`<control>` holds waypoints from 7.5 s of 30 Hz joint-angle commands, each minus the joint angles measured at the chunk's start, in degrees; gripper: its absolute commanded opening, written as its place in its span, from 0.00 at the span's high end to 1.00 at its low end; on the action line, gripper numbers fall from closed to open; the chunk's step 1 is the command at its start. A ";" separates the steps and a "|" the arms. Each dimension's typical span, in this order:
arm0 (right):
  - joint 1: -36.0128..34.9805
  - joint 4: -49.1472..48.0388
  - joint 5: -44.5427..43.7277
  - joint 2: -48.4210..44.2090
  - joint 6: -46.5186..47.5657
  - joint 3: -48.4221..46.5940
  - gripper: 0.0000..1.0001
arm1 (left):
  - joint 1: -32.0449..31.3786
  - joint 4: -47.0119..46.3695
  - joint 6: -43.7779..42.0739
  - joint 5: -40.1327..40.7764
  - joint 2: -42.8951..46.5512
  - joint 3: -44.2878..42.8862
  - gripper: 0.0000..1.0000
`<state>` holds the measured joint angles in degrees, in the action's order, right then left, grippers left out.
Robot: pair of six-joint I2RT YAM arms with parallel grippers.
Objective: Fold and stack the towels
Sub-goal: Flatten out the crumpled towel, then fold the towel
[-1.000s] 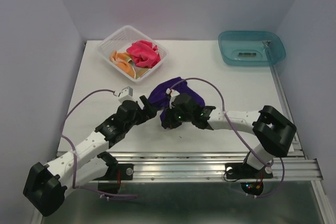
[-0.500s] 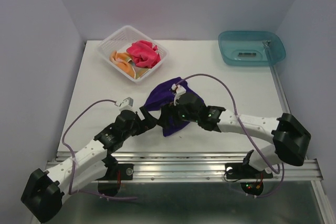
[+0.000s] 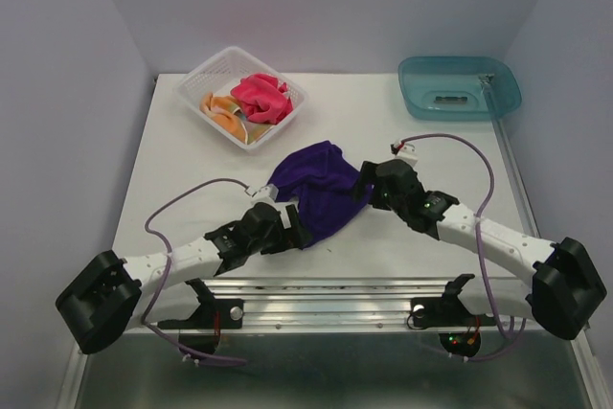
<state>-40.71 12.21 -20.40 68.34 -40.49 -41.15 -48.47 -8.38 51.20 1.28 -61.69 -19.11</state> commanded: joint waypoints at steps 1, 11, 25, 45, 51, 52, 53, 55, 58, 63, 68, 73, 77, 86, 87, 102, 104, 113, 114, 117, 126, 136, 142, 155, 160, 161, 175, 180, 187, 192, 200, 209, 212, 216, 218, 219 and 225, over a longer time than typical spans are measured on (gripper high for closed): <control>2.21 -0.86 -2.02 1.09 -1.87 0.80 0.00 | -0.92 0.82 -0.22 3.90 -3.87 -2.33 0.05; 8.45 -5.70 4.31 10.23 -3.45 1.51 0.00 | -2.16 3.72 -0.84 6.36 -5.99 -5.41 1.00; 9.07 -10.54 14.16 19.56 -5.65 1.24 0.20 | -2.16 4.69 -0.66 6.46 0.70 -3.39 1.00; 9.07 -7.90 7.06 17.53 -8.99 3.88 0.64 | -2.24 4.69 -0.40 7.16 2.71 -2.68 1.00; 9.07 -8.69 7.49 13.59 -7.33 4.15 0.99 | -2.16 4.87 -0.40 7.42 6.31 -2.42 1.00; 9.07 -8.43 7.74 10.62 -5.32 3.71 0.99 | -2.16 4.87 -1.27 7.51 6.84 -3.90 1.00; 9.07 -8.25 8.27 9.02 -4.34 2.14 0.99 | -2.16 4.87 -2.24 7.34 8.24 -5.04 1.00; 9.07 -7.20 10.11 5.07 -2.23 0.02 0.99 | -2.24 4.87 -4.08 7.33 9.83 -8.12 1.00; 8.98 -4.75 10.30 -3.01 0.84 -5.51 0.99 | -2.16 4.87 -8.74 9.00 13.96 -15.67 1.00; 8.98 2.28 9.94 -12.25 6.29 -19.63 0.99 | -2.07 5.13 -15.67 12.78 18.97 -29.56 1.00; 9.07 7.56 13.19 -14.37 10.69 -31.24 0.99 | -2.07 6.97 -20.34 12.00 18.19 -42.55 1.00; 9.07 11.26 12.06 -14.90 12.45 -37.07 0.99 | -2.07 8.12 -21.05 15.41 17.31 -46.36 1.00; 9.07 11.00 7.41 -14.63 12.28 -35.94 0.99 | -2.07 8.29 -20.61 21.39 16.34 -46.10 1.00; 8.98 7.40 -3.41 -6.21 14.47 -37.06 0.99 | 4.76 7.42 -21.49 22.05 7.74 -48.10 1.00; 9.07 7.13 -4.46 -5.15 15.61 -38.21 0.99 | 6.87 7.50 -21.58 19.32 4.94 -49.17 1.00; 9.07 16.18 11.16 -5.66 18.26 -63.89 0.99 | 16.30 1.36 -21.94 -16.73 8.24 -60.60 1.00; 9.07 17.14 14.50 -7.33 16.94 -63.71 0.99 | 16.21 -0.40 -20.09 -22.24 9.30 -60.78 1.00; 9.07 21.01 30.76 -12.53 11.40 -68.01 0.99 | 16.12 -3.74 -12.44 -37.83 11.33 -62.98 1.00; 9.07 21.80 32.25 -12.61 10.53 -69.49 0.99 | 16.12 -4.44 -10.53 -38.71 12.37 -62.63 1.00; 9.07 21.37 36.57 -13.14 9.12 -70.21 0.99 | 15.95 -7.52 -8.84 -39.60 15.28 -60.43 1.00; 9.07 17.50 22.45 -15.51 10.69 -60.03 0.99 | 15.95 -6.12 -11.73 -28.71 15.21 -54.54 1.00; 9.07 8.11 -7.09 -3.05 16.40 -46.58 0.99 | 20.51 -3.74 -16.22 -13.76 -6.65 -53.13 1.00; 13.98 0.89 -8.78 8.81 17.38 -45.86 0.99 | 27.72 -8.84 -15.86 -15.69 -21.76 -55.67 1.00; 29.02 -8.52 8.27 28.78 15.09 -48.85 0.99 | 31.33 -7.18 -18.50 -26.68 -50.63 -77.91 1.00; 29.72 -7.99 11.17 30.19 15.00 -47.98 0.99 | 31.33 -6.74 -19.03 -25.80 -51.25 -77.22 1.00; 29.72 -7.81 11.52 29.93 14.83 -47.02 0.99 | 31.33 -6.47 -19.29 -25.71 -50.73 -76.69 1.00; 29.72 -5.18 19.96 19.83 8.67 -32.78 0.99 | 31.33 -5.77 -19.56 -22.99 -38.61 -59.66 1.00; 29.63 -3.77 21.88 16.75 7.80 -29.18 0.99 | 31.33 -6.12 -19.30 -22.55 -34.82 -54.72 1.00; 27.88 -4.03 22.77 13.41 6.22 -22.41 0.99 | 30.80 -7.17 -17.89 -21.76 -29.81 -44.37 1.00; 26.12 -4.12 21.81 11.13 4.98 -18.45 0.99 | 30.01 -8.32 -17.98 -20.71 -26.64 -39.08 1.00; 23.22 -2.72 19.28 6.55 3.58 -13.44 0.99 | 28.43 -9.28 -16.84 -20.09 -23.31 -31.34 1.00; 21.28 -0.69 16.19 3.21 2.35 -8.08 0.99 | 27.55 -9.55 -15.70 -19.21 -20.05 -25.10 1.00; 21.02 -0.60 16.27 2.68 2.08 -6.76 0.99 | 27.29 -9.46 -15.26 -19.21 -19.87 -22.91 1.00; 19.62 -0.52 16.10 2.07 1.29 -4.12 0.99 | 26.06 -9.28 -14.20 -18.33 -19.08 -20.27 1.00; 19.00 -0.26 15.75 1.54 0.59 -2.37 0.99 | 25.36 -9.11 -13.85 -17.54 -18.82 -19.21 1.00; 19.00 -0.25 15.75 1.54 0.24 -1.75 0.99 | 25.09 -9.11 -13.76 -17.54 -18.82 -18.95 1.00; 16.98 0.53 14.87 0.13 -2.05 1.50 0.99 | 23.68 -7.53 -12.18 -17.01 -18.47 -16.57 1.00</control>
<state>-22.72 12.56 -3.07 70.48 -40.75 -41.50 -24.45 -16.16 38.26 -17.52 -82.70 -37.04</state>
